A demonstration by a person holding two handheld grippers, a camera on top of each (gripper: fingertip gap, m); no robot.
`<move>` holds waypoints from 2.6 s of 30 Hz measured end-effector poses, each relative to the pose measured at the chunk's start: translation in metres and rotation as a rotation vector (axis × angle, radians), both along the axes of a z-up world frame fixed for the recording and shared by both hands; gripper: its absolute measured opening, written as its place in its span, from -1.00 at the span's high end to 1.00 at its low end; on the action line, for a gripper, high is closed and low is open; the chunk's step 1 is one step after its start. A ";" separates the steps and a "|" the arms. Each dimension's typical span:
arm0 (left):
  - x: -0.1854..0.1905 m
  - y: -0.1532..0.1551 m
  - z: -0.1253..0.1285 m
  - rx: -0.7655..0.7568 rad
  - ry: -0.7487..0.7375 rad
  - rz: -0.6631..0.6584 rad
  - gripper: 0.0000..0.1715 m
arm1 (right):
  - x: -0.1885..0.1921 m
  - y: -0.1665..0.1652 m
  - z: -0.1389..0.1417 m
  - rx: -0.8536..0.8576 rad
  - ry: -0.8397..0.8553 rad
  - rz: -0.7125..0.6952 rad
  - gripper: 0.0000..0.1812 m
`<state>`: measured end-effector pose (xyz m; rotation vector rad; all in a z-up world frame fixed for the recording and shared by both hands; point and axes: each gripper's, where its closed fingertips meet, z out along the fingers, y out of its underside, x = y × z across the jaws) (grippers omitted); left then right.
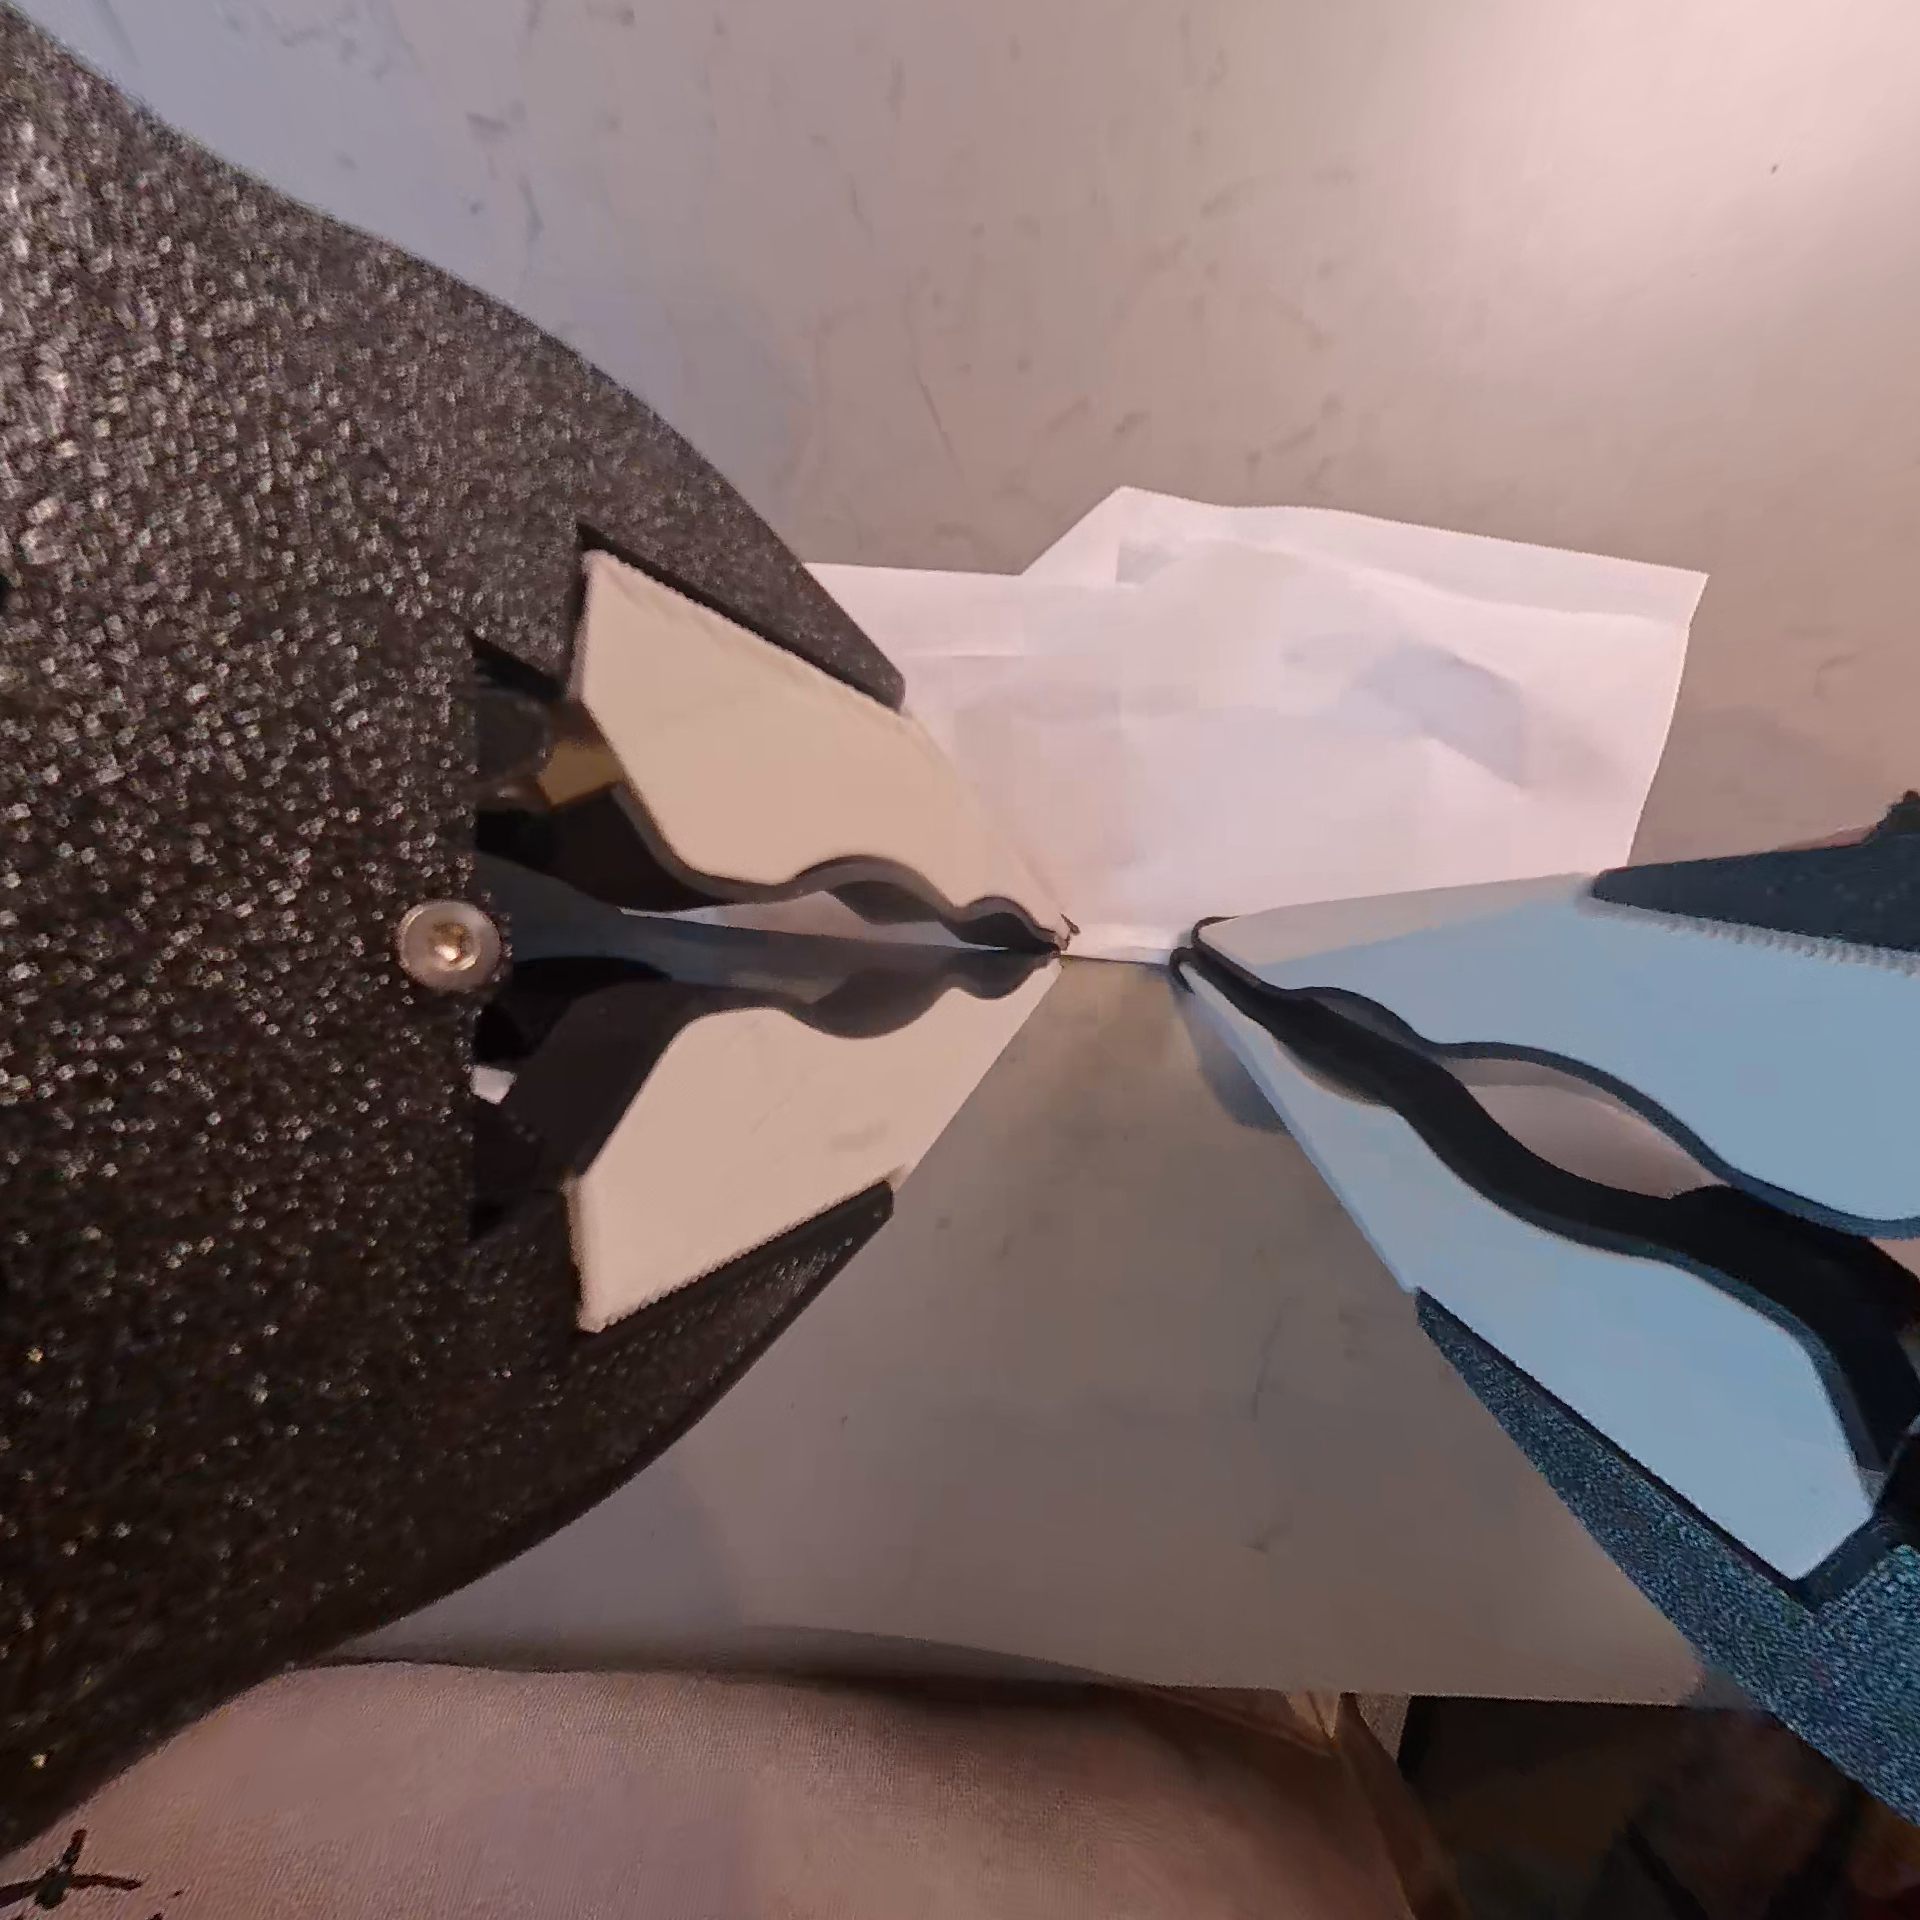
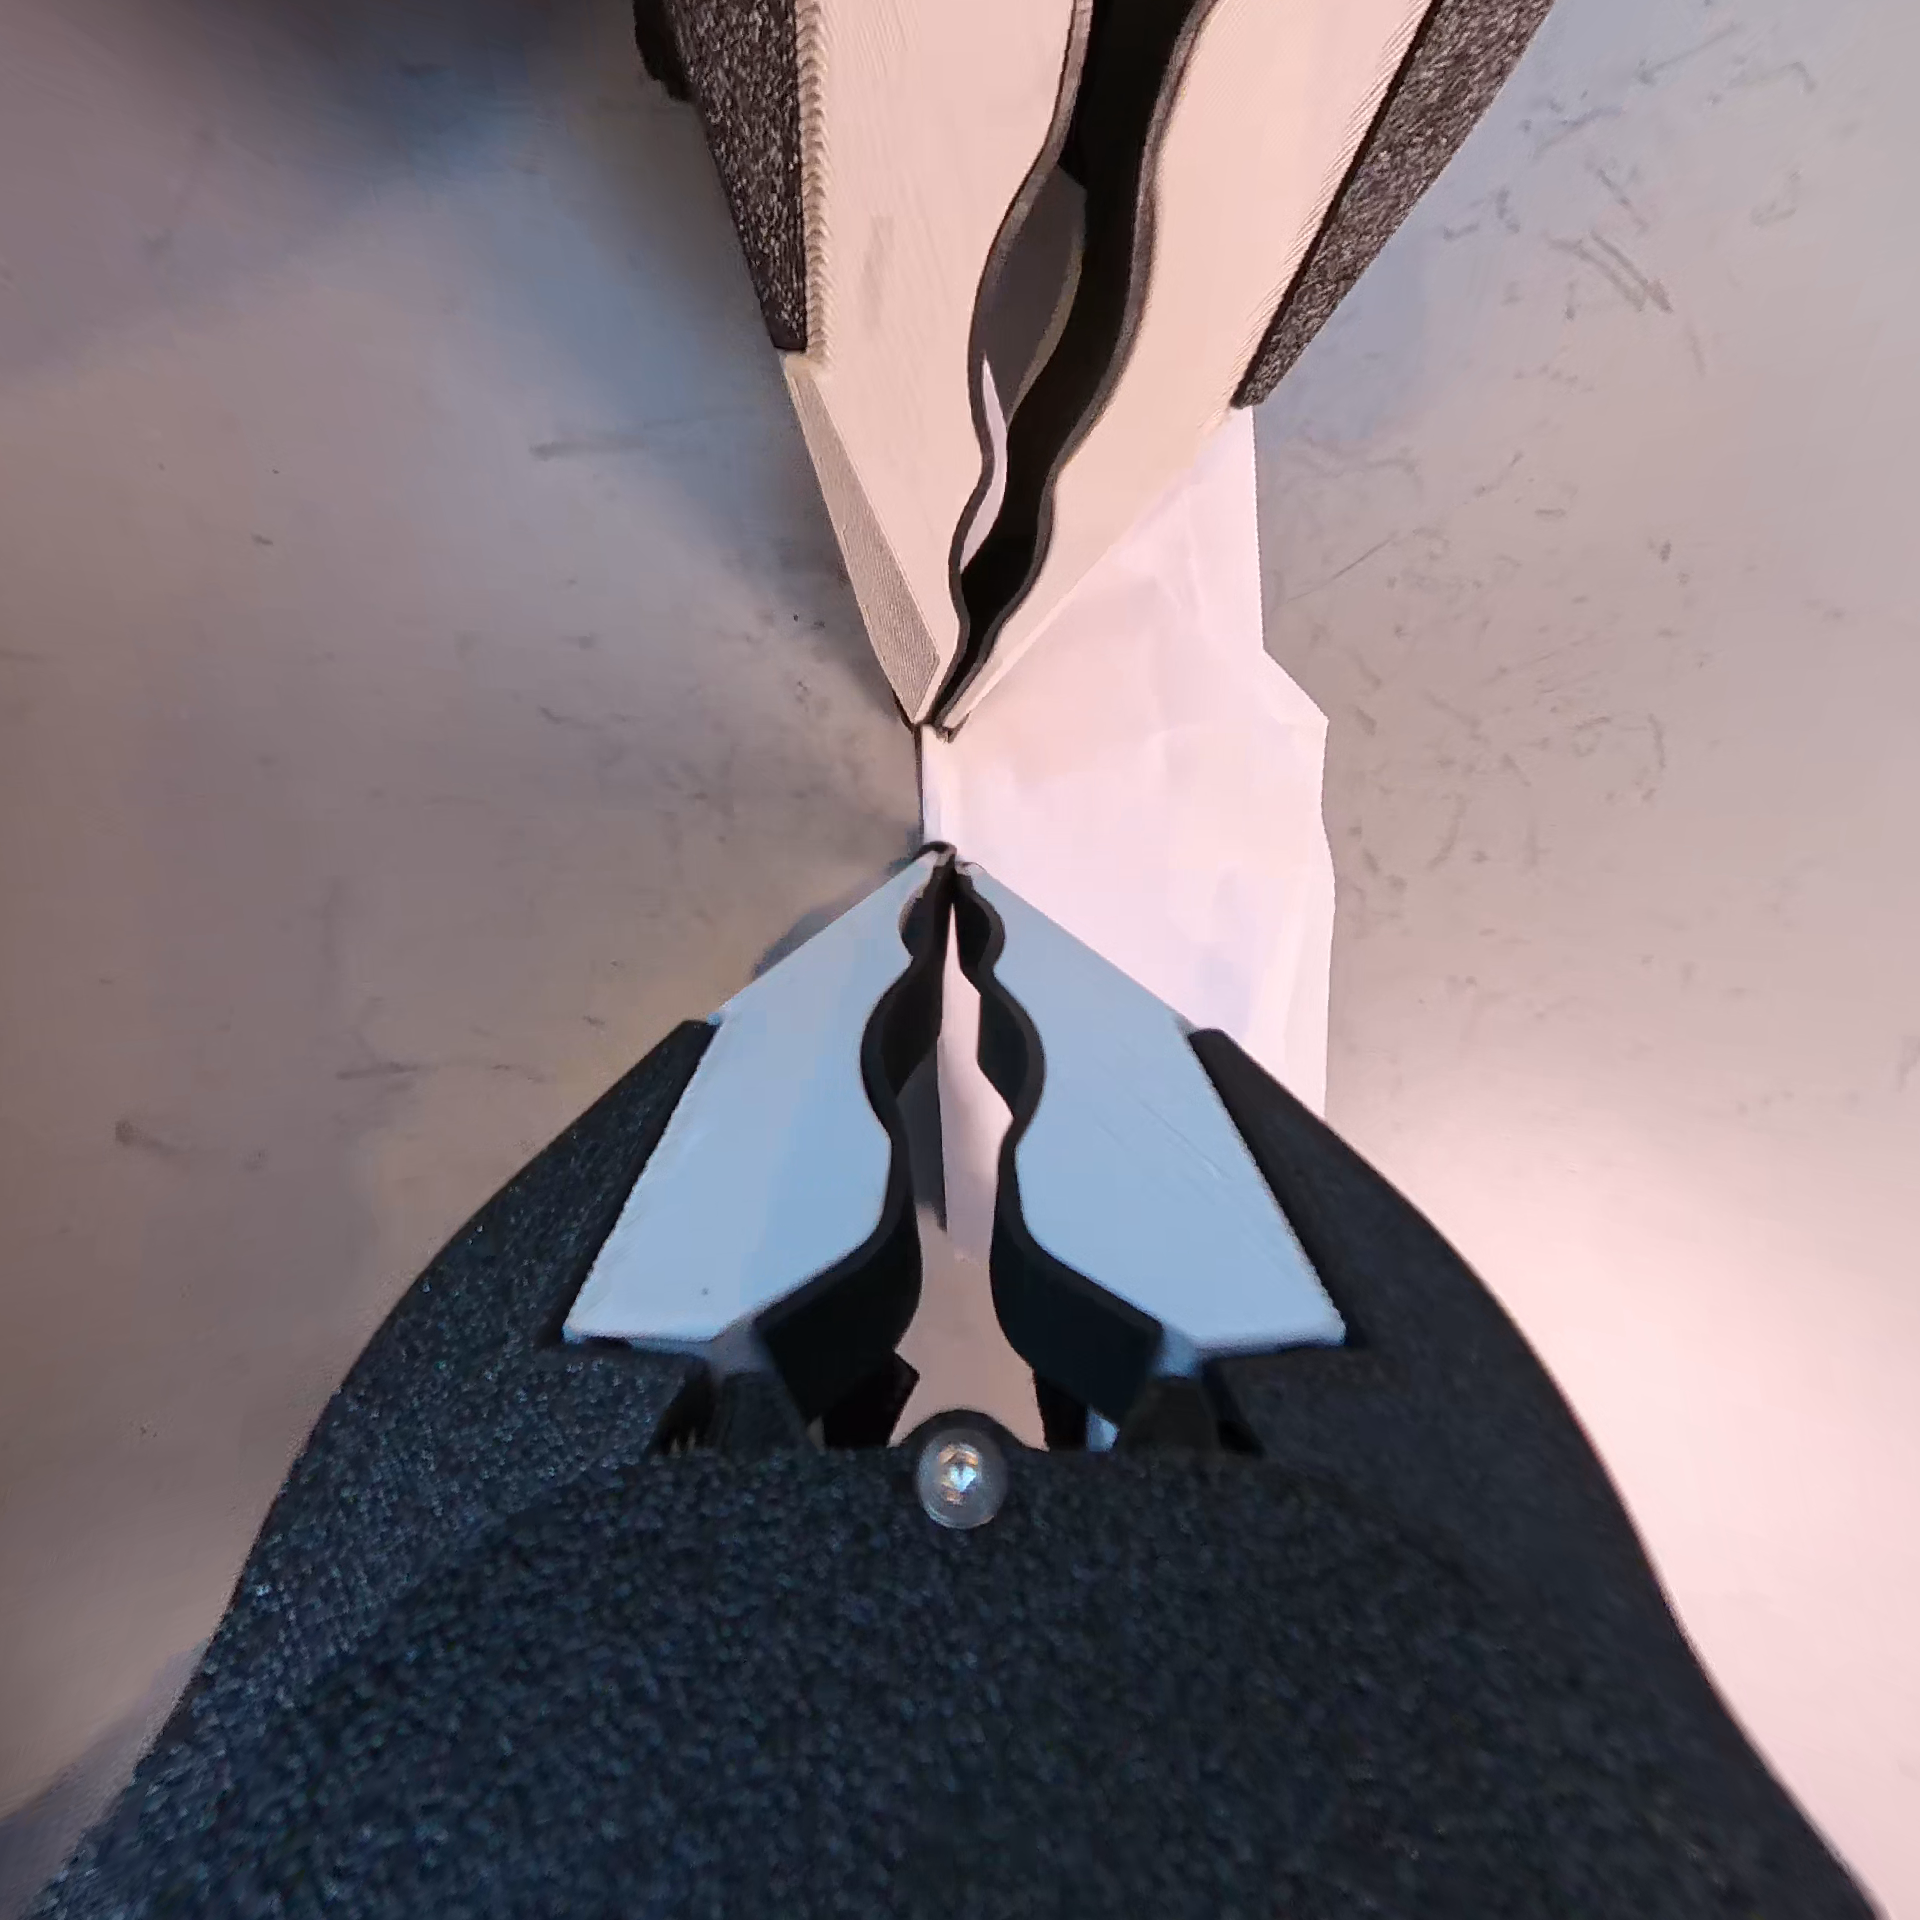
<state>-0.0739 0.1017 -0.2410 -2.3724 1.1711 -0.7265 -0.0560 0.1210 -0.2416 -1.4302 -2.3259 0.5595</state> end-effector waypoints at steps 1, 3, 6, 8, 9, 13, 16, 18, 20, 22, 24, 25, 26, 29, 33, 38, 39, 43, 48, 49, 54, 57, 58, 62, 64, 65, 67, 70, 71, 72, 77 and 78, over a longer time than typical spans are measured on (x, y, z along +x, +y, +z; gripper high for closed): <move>0.000 0.000 0.000 0.002 0.004 -0.003 1.00 | 0.001 0.002 0.000 0.008 0.002 0.000 1.00; 0.000 0.000 0.000 0.002 0.000 -0.003 1.00 | 0.003 0.004 0.000 0.022 0.014 -0.002 1.00; 0.000 0.000 0.000 -0.008 -0.020 0.004 1.00 | 0.006 0.007 0.000 0.070 0.031 0.006 1.00; 0.000 0.000 0.000 -0.005 -0.019 0.005 1.00 | 0.009 0.009 0.000 0.113 0.038 0.016 1.00; 0.000 0.000 0.000 -0.005 -0.020 0.005 1.00 | 0.011 0.010 0.000 0.133 0.043 0.020 1.00; 0.000 0.000 0.000 -0.012 -0.035 0.008 1.00 | 0.017 0.014 0.000 0.204 0.065 0.039 1.00; 0.000 0.000 0.000 -0.010 -0.032 0.008 1.00 | 0.023 0.017 -0.001 0.168 0.072 0.023 1.00; 0.000 0.000 0.000 -0.009 -0.032 0.009 1.00 | 0.025 0.019 -0.001 0.144 0.076 0.009 1.00; 0.000 0.000 0.000 -0.014 -0.038 0.011 1.00 | 0.025 0.019 0.000 0.079 0.075 -0.032 1.00; 0.000 0.000 0.000 -0.024 -0.046 0.011 1.00 | 0.024 0.022 0.005 -0.005 0.083 -0.095 1.00; 0.000 0.000 0.000 -0.022 -0.042 0.011 1.00 | 0.025 0.025 0.016 -0.067 0.095 -0.124 1.00; 0.000 0.000 0.000 -0.019 -0.037 0.010 1.00 | 0.027 0.026 0.019 -0.072 0.074 -0.119 1.00; 0.000 0.000 0.000 -0.016 -0.034 0.009 1.00 | 0.030 0.026 0.020 -0.054 0.052 -0.102 1.00; 0.000 0.000 0.000 -0.026 -0.042 0.009 1.00 | 0.032 0.017 0.016 -0.016 -0.029 -0.046 1.00; 0.000 0.000 0.000 -0.025 -0.042 0.008 1.00 | 0.032 0.015 -0.002 0.062 -0.116 0.005 1.00; 0.000 -0.001 0.000 -0.033 -0.054 0.000 1.00 | 0.033 0.017 -0.003 -0.036 -0.156 -0.061 1.00; 0.000 -0.001 0.000 -0.034 -0.055 -0.001 1.00 | 0.033 0.019 -0.002 -0.041 -0.146 -0.067 1.00; 0.000 -0.001 0.000 -0.019 -0.049 0.002 1.00 | 0.046 0.026 -0.002 0.021 -0.186 -0.052 1.00; 0.000 -0.001 0.000 -0.026 -0.054 0.003 1.00 | 0.050 0.027 -0.001 0.072 -0.187 -0.032 1.00; 0.000 -0.001 0.000 -0.022 -0.051 0.003 1.00 | 0.051 0.027 -0.002 0.065 -0.179 -0.037 1.00; 0.000 0.000 0.000 -0.022 -0.060 0.006 1.00 | 0.057 0.032 -0.003 0.040 -0.176 -0.060 1.00; 0.000 0.000 0.000 -0.022 -0.063 0.008 1.00 | 0.057 0.032 -0.002 0.052 -0.179 -0.056 1.00; 0.000 0.000 0.000 -0.024 -0.061 0.008 1.00 | 0.058 0.033 -0.002 0.063 -0.187 -0.047 1.00; 0.000 0.000 0.000 -0.013 -0.061 0.013 1.00 | 0.060 0.035 -0.003 0.045 -0.199 -0.064 1.00; 0.000 0.000 0.000 -0.018 -0.064 0.013 1.00 | 0.060 0.035 -0.003 0.070 -0.216 -0.059 1.00; 0.000 0.000 0.000 -0.024 -0.067 0.013 1.00 | 0.060 0.035 -0.003 0.088 -0.222 -0.052 1.00; 0.000 0.000 0.000 -0.031 -0.071 0.013 1.00 | 0.060 0.034 -0.003 0.109 -0.231 -0.047 1.00; 0.000 0.000 0.000 -0.030 -0.076 0.012 1.00 | 0.059 0.033 -0.003 0.106 -0.229 -0.055 1.00; 0.000 0.000 0.000 -0.030 -0.079 0.012 1.00 | 0.059 0.033 -0.003 0.111 -0.229 -0.054 1.00; 0.000 0.000 0.000 -0.030 -0.080 0.013 1.00 | 0.059 0.033 -0.003 0.121 -0.232 -0.052 1.00; 0.000 0.000 0.000 0.002 -0.051 0.005 1.00 | 0.059 0.034 -0.002 0.204 -0.285 0.022 1.00; 0.000 0.000 0.000 0.015 -0.039 0.004 1.00 | 0.058 0.034 -0.002 0.220 -0.297 0.037 1.00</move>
